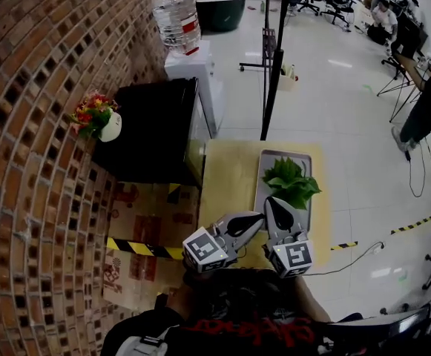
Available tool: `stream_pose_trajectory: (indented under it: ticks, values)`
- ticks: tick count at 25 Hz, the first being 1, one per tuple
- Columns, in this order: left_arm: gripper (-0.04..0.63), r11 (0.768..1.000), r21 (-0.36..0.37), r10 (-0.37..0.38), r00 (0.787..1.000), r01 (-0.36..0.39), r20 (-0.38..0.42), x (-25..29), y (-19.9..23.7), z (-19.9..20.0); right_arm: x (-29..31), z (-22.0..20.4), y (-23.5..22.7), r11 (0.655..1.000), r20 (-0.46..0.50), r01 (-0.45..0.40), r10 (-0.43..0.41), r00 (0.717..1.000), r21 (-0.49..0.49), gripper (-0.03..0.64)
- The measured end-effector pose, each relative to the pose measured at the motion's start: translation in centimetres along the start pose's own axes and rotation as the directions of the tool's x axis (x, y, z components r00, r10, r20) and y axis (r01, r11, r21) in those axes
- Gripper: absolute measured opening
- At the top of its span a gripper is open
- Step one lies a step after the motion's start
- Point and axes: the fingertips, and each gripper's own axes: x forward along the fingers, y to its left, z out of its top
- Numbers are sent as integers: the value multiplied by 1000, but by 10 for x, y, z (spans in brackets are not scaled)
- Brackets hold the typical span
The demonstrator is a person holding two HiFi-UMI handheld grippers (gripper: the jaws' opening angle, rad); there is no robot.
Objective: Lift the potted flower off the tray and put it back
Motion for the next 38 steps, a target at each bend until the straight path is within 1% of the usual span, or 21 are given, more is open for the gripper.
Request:
stream_pose_trajectory:
  ticks: [1, 3, 6, 12, 16, 21, 25, 29, 32, 35, 38]
  values:
    - [0, 1000, 3, -15, 1000, 15, -6, -1, 0, -1, 0, -4, 0, 1000, -7, 14, -14, 1000, 3, 2]
    - [0, 999, -21, -39, 999, 39, -8, -3, -3, -5, -3, -10, 1, 999, -22, 31, -31, 999, 6, 2]
    - [0, 998, -52, -47, 999, 47, -6, -8, -8, -9, -7, -18, 6, 999, -32, 44, -43, 999, 16, 2]
    - [0, 998, -43, -48, 999, 47, -15, -24, -6, -13, -2, -29, 22, 1000, -61, 23, -23, 998, 3, 2]
    - [0, 998, -48, -48, 999, 48, -11, -26, -6, -14, -1, -25, 25, 1000, -63, 12, -12, 998, -5, 2]
    - [0, 999, -31, -37, 999, 36, -23, -24, 2, -16, 6, -30, 21, 1000, -79, 13, -13, 997, 4, 2]
    - [0, 999, -46, -26, 999, 24, -41, -27, 3, -19, 8, -35, 24, 1000, -86, -1, 3, 996, 16, 2]
    - [0, 1000, -4, -3, 999, 3, -50, -29, 7, -23, 11, -35, 26, 1000, -97, -21, 21, 995, 5, 2]
    - [0, 1000, -17, 1, 999, -2, -39, -27, 4, -19, 8, -35, 25, 1000, -92, -12, 13, 996, 6, 2]
    - [0, 999, -33, -15, 999, 14, -34, -25, 5, -19, 10, -36, 21, 1000, -95, 7, -5, 995, 12, 2]
    - [0, 999, -44, -27, 999, 25, -29, -23, 3, -19, 8, -36, 20, 1000, -103, 6, -5, 995, 5, 2]
